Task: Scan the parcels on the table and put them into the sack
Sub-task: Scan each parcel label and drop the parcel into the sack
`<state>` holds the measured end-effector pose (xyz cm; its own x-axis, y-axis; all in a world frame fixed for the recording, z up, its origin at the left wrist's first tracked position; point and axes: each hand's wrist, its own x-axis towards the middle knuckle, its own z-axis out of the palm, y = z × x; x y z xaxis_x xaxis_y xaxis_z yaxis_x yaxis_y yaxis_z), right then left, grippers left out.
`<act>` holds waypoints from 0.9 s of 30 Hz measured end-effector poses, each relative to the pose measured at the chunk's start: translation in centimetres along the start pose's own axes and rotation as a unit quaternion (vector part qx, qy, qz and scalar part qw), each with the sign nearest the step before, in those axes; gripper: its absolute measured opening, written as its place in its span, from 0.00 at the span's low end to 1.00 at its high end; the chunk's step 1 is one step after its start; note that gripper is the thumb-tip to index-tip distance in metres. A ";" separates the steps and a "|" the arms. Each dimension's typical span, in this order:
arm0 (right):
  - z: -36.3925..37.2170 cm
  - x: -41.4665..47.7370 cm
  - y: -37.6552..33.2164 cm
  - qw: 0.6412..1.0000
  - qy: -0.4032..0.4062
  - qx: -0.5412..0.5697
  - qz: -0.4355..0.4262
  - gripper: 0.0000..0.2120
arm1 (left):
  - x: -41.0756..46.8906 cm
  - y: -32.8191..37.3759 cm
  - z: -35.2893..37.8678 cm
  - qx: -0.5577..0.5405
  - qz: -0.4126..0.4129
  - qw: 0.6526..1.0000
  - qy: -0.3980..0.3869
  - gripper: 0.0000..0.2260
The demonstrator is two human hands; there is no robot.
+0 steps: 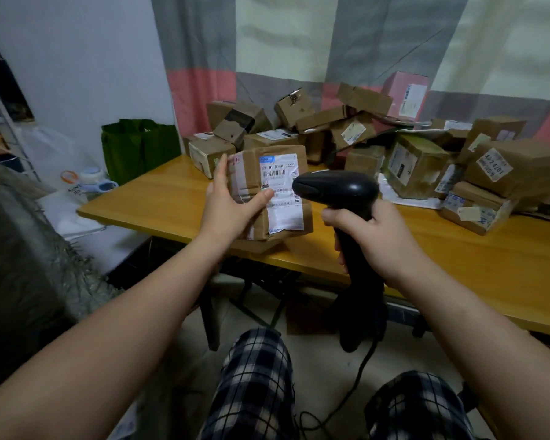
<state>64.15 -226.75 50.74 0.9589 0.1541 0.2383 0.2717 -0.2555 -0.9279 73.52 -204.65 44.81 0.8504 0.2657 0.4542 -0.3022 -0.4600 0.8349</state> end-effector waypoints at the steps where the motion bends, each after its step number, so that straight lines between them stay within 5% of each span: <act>1: 1.0 0.2 0.1 1.000 -0.013 0.016 0.003 0.17 | -0.6 -0.3 -1.5 -0.003 -0.001 1.000 0.008 0.46; 9: 15.5 0.9 3.2 0.963 -0.211 0.148 0.081 0.03 | -12.4 -6.5 -18.0 0.076 -0.088 0.982 0.149 0.48; 13: 23.2 -0.6 7.0 0.912 -0.320 0.162 0.197 0.07 | -19.8 -10.2 -26.0 0.168 -0.186 0.942 0.223 0.49; 19: 31.8 -2.9 13.2 0.917 -0.339 -0.059 0.199 0.34 | -23.8 -14.8 -28.6 0.266 -0.285 0.895 0.216 0.49; 22: 33.6 -2.7 14.1 0.923 -0.299 -0.149 0.194 0.29 | -24.4 -16.1 -29.5 0.307 -0.333 0.871 0.187 0.49; 24: 34.0 -2.0 13.0 0.934 -0.268 -0.128 0.199 0.26 | -25.1 -16.3 -31.3 0.407 -0.356 0.827 0.153 0.47; 27: 34.4 -1.0 8.5 0.935 -0.221 0.098 0.261 0.16 | -26.5 -15.7 -34.8 0.502 -0.383 0.763 0.141 0.46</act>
<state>62.65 -196.22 32.70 0.8170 0.4482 -0.3628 -0.2846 -0.2338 -0.9297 40.71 -175.01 30.52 0.4429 0.8884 0.1204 0.8387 -0.4581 0.2947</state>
